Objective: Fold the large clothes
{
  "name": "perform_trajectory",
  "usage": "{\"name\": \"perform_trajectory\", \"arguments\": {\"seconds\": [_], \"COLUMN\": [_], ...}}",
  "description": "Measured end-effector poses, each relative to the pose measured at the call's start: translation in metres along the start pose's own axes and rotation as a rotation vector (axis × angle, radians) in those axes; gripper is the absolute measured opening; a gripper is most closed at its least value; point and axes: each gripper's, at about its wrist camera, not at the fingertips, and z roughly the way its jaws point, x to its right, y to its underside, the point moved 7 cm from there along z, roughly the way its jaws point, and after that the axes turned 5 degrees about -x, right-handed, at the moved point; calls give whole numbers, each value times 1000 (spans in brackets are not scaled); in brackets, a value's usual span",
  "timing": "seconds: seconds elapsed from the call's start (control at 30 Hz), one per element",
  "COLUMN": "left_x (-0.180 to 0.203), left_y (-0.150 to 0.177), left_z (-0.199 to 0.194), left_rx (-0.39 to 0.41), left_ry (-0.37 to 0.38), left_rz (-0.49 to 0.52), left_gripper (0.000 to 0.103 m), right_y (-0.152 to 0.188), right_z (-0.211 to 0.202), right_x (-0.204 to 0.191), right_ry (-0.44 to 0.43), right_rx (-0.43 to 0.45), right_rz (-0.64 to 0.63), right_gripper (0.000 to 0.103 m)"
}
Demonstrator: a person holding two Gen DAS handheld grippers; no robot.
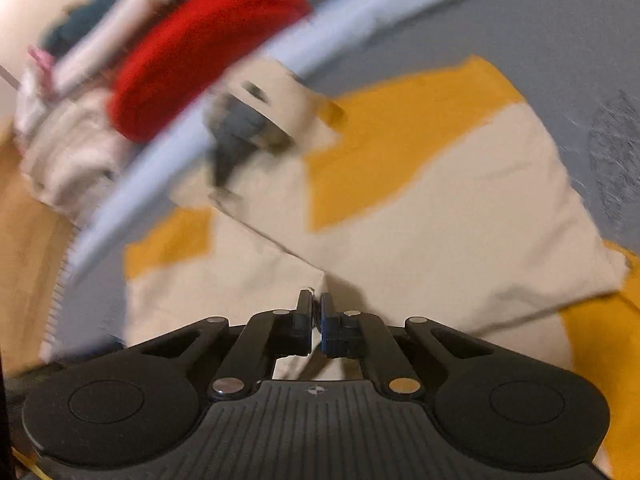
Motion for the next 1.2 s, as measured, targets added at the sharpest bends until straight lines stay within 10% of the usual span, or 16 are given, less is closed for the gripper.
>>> {"name": "perform_trajectory", "arguments": {"seconds": [0.1, 0.17, 0.4, 0.43, 0.47, 0.57, 0.73, 0.83, 0.87, 1.0, 1.13, 1.2], "left_x": [13, 23, 38, 34, 28, -3, -66, -94, -101, -126, -146, -150], "left_y": [2, 1, -4, -4, -5, -6, -7, -8, -10, -6, 3, 2], "left_z": [3, 2, 2, 3, 4, 0, -15, -13, -10, -2, -1, -10], "left_rx": [6, 22, 57, 60, 63, 61, 103, 72, 56, 26, -1, 34], "left_ry": [60, 109, 132, 103, 57, -86, -187, -180, -157, -133, -155, -200], "left_rz": [5, 10, 23, 21, 20, -111, -430, -507, -518, -573, -624, -608], "left_gripper": [48, 71, 77, 59, 17, 10, 14, 43, 56, 57, 9, 6], "right_y": [-8, -10, -4, -3, -3, -7, -2, 9, 12, 19, 17, 15], "right_z": [-22, -28, -27, -27, -24, -11, 16, 33, 35, 40, 37, 35], "right_x": [-28, -43, -80, -81, -81, -73, -37, -7, 3, 25, 34, 39], "right_ry": [-169, -248, -425, -433, -429, -316, 7, 197, 225, 201, 222, 234], "right_rx": [78, 94, 70, 69, 70, 79, 18, -80, -103, -149, -130, -117], "right_rz": [-21, -33, -72, -69, -68, -56, -5, 43, 73, 211, 246, 265], "right_gripper": [3, 3, 6, 7, 10, 51, 51, 51, 51, 51, 50, 39]}}
